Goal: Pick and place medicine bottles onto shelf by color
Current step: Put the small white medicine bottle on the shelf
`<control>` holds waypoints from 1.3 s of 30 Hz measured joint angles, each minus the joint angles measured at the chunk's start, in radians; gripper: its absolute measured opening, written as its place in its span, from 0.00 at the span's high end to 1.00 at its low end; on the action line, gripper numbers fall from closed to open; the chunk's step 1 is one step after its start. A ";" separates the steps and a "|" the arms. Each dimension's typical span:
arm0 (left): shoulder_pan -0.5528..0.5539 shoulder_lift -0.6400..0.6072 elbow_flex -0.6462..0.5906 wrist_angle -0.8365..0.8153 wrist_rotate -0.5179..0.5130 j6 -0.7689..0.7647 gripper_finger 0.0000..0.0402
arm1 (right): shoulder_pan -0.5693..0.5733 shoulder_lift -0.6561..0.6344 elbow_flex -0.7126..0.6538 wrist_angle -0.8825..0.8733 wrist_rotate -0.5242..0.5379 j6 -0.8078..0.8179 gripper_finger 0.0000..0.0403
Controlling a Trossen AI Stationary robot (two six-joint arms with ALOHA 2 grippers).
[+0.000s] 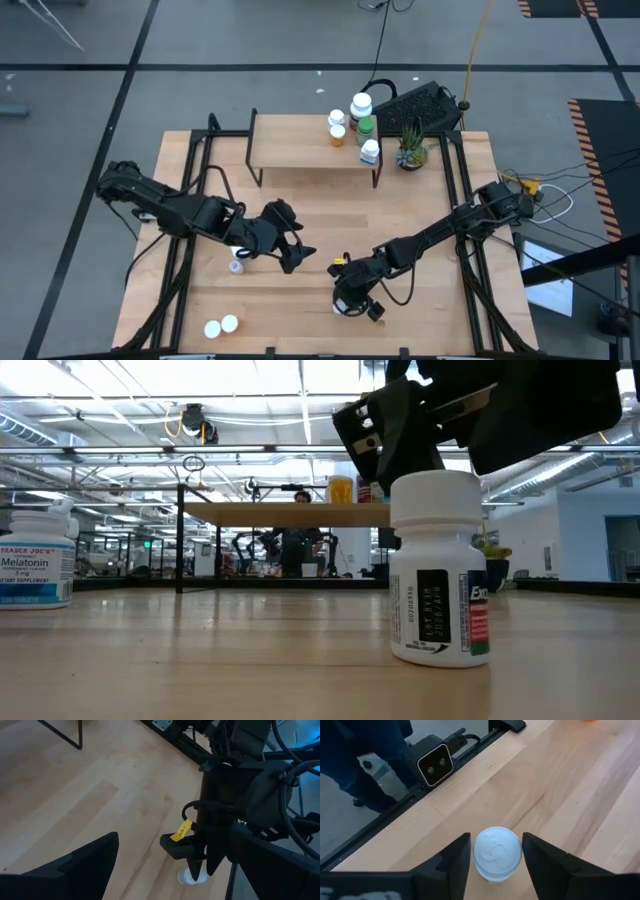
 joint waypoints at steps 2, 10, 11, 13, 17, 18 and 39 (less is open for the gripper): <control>0.003 0.000 0.000 0.000 0.000 0.004 0.02 | 0.000 0.000 0.000 -0.001 0.000 0.015 0.54; 0.023 0.000 0.000 0.000 0.000 0.011 0.02 | -0.002 0.000 0.000 -0.012 -0.002 0.007 0.44; 0.024 0.000 0.000 0.000 0.000 0.016 0.02 | -0.002 0.000 0.000 -0.013 -0.001 -0.007 0.45; 0.031 0.000 0.000 0.001 0.000 0.017 0.02 | -0.002 0.000 0.000 -0.013 -0.001 -0.033 0.46; 0.045 0.000 0.000 0.001 0.000 0.016 0.02 | -0.005 0.002 0.000 -0.027 -0.011 -0.043 0.51; 0.048 0.000 0.000 0.001 0.000 0.016 0.02 | -0.008 0.010 0.000 -0.025 -0.028 -0.043 0.52; 0.065 -0.016 -0.001 -0.023 0.001 0.014 0.02 | -0.150 -0.051 0.000 -0.015 -0.021 0.027 0.65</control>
